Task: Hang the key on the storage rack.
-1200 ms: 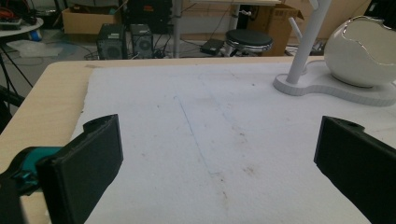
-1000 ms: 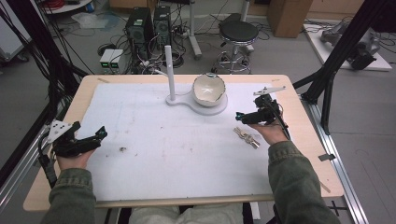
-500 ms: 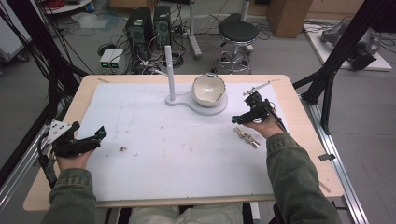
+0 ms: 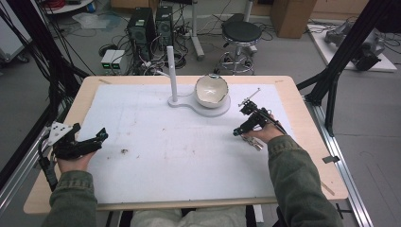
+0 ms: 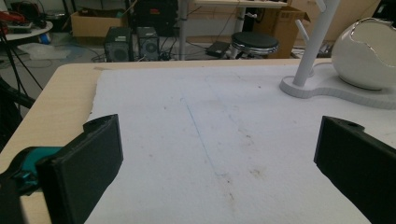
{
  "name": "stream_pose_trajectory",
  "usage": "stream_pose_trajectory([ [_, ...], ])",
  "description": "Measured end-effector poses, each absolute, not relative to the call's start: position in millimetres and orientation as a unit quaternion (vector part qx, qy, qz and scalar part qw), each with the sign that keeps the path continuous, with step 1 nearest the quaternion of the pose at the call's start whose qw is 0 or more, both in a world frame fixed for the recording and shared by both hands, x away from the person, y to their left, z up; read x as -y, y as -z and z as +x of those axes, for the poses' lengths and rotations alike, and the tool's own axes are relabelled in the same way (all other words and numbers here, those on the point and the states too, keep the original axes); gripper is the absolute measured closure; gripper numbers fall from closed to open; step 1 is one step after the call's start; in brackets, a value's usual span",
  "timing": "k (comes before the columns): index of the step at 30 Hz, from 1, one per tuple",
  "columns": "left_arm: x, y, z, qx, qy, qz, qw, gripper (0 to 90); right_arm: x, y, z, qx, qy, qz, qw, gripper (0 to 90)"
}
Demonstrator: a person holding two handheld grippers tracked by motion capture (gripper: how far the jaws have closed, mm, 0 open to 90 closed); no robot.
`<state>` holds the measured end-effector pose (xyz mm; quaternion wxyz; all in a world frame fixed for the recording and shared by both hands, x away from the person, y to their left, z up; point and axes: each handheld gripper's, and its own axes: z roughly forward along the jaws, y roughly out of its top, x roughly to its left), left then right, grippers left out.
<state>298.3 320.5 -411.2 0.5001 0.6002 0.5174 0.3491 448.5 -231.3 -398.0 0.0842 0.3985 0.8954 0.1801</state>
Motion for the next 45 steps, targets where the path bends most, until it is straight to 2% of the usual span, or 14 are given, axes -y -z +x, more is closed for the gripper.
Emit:
stream_pose_trajectory([
  [8,-320,411,298,-0.516,-0.349,0.601,0.5,1.7,230,405,449,-0.901,-0.156,0.4,0.066,8.0],
  [10,-321,411,298,-0.516,-0.349,0.602,0.499,1.7,231,406,449,-0.902,-0.15,0.401,0.054,16.9],
  [12,-320,411,298,-0.516,-0.349,0.602,0.499,1.7,231,409,450,-0.903,-0.148,0.401,0.047,19.0],
  [22,-320,411,298,-0.516,-0.349,0.603,0.499,1.7,232,412,451,-0.906,-0.142,0.398,0.031,40.9],
  [26,-320,412,299,-0.515,-0.349,0.603,0.499,1.7,231,413,451,-0.903,-0.14,0.404,0.038,47.0],
  [30,-320,412,299,-0.515,-0.349,0.603,0.5,1.7,233,412,451,-0.901,-0.137,0.409,0.048,60.7],
  [34,-320,412,299,-0.514,-0.349,0.604,0.499,1.7,230,412,449,-0.907,-0.13,0.397,0.053,70.2],
  [36,-320,412,299,-0.514,-0.349,0.602,0.501,1.7,227,411,447,-0.91,-0.133,0.39,0.051,79.5],
  [39,-320,412,299,-0.514,-0.349,0.603,0.501,1.7,223,411,443,-0.915,-0.124,0.377,0.069,80.2],
  [45,-320,412,299,-0.514,-0.349,0.604,0.5,1.7,225,410,442,-0.918,-0.133,0.369,0.061,80.7],
])
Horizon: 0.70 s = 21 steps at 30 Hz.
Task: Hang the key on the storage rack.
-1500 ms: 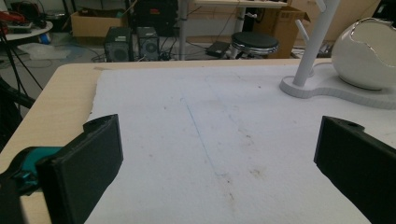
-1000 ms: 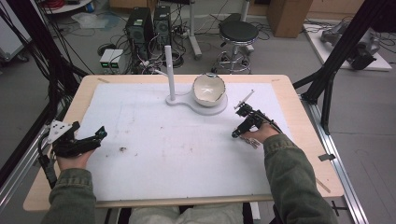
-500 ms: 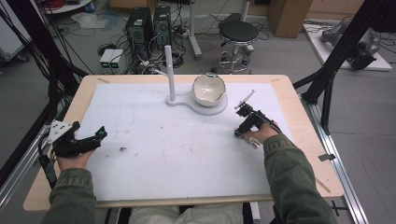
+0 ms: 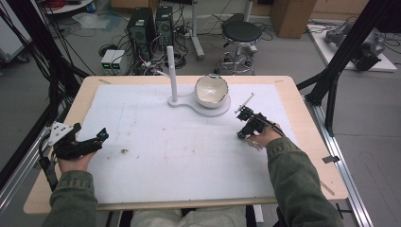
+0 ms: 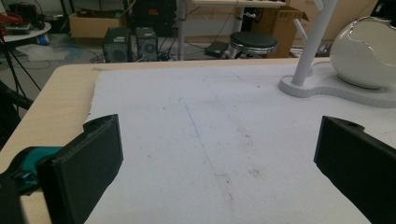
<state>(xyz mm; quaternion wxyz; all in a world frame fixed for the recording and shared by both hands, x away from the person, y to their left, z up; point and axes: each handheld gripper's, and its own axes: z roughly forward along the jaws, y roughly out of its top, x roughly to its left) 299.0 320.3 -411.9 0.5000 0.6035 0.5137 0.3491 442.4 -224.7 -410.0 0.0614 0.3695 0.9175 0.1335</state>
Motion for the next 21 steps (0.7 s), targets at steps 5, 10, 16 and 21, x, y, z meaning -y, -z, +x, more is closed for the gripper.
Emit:
stream_pose_trajectory([
  [5,-320,412,299,-0.513,-0.348,0.603,0.502,1.7,229,405,441,-0.909,-0.153,0.381,0.066,80.7],
  [10,-320,412,299,-0.513,-0.348,0.603,0.502,1.7,235,396,437,-0.9,-0.184,0.388,0.069,80.7],
  [16,-320,412,299,-0.513,-0.349,0.602,0.502,1.7,243,383,433,-0.889,-0.221,0.393,0.078,80.8],
  [21,-320,412,299,-0.513,-0.348,0.603,0.502,1.7,246,375,429,-0.882,-0.253,0.39,0.077,80.8],
])
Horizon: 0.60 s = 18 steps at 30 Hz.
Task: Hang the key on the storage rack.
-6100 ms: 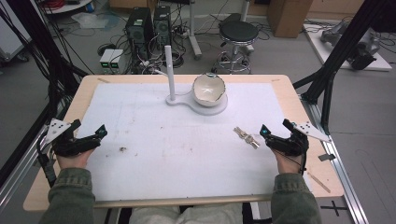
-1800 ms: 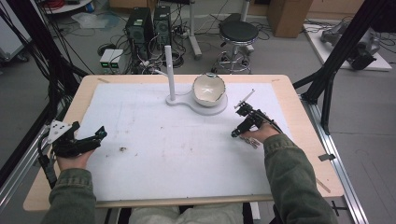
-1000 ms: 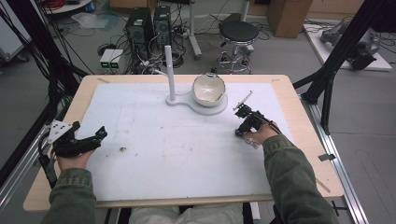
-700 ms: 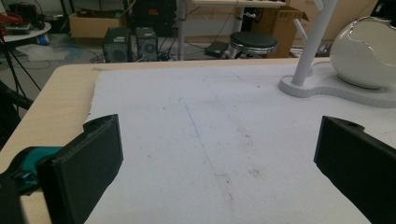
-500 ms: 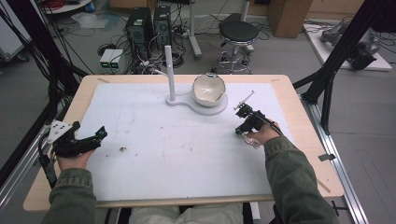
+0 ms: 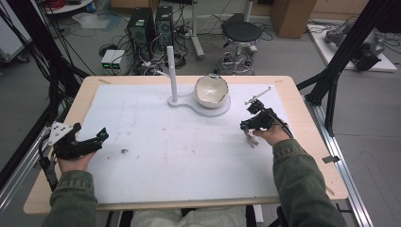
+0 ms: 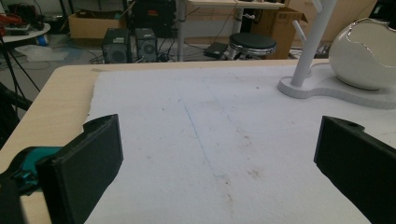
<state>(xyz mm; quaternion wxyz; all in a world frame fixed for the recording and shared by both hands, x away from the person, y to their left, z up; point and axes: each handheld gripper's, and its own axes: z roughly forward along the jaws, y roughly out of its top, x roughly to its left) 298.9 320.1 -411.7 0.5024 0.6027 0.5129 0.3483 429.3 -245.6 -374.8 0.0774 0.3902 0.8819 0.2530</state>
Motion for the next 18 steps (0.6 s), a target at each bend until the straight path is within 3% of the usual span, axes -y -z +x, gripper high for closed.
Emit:
stream_pose_trajectory([
  [18,-318,412,302,-0.511,-0.346,0.603,0.506,1.7,259,341,418,-0.845,-0.351,0.395,0.086,80.7],
])
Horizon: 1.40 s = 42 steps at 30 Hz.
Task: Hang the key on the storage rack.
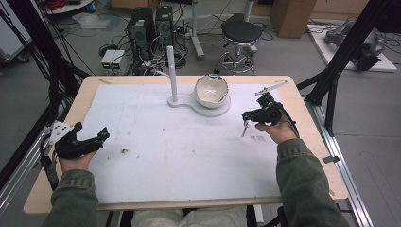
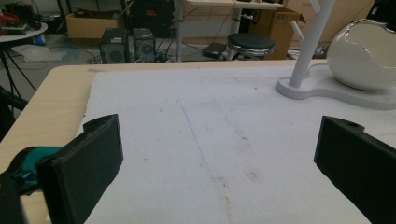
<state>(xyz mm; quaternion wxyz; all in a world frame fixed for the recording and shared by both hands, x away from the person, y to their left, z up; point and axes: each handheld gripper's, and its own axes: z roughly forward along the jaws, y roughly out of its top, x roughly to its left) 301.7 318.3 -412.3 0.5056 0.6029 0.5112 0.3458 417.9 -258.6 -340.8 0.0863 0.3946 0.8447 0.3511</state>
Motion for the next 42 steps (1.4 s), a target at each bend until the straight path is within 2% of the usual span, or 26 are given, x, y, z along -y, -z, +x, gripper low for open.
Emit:
stream_pose_trajectory([
  [9,-318,413,303,-0.511,-0.345,0.602,0.507,1.7,246,321,419,-0.843,-0.366,0.382,0.093,80.7],
  [42,-319,413,304,-0.511,-0.342,0.601,0.511,1.7,165,264,435,-0.847,-0.416,0.323,0.074,80.7],
])
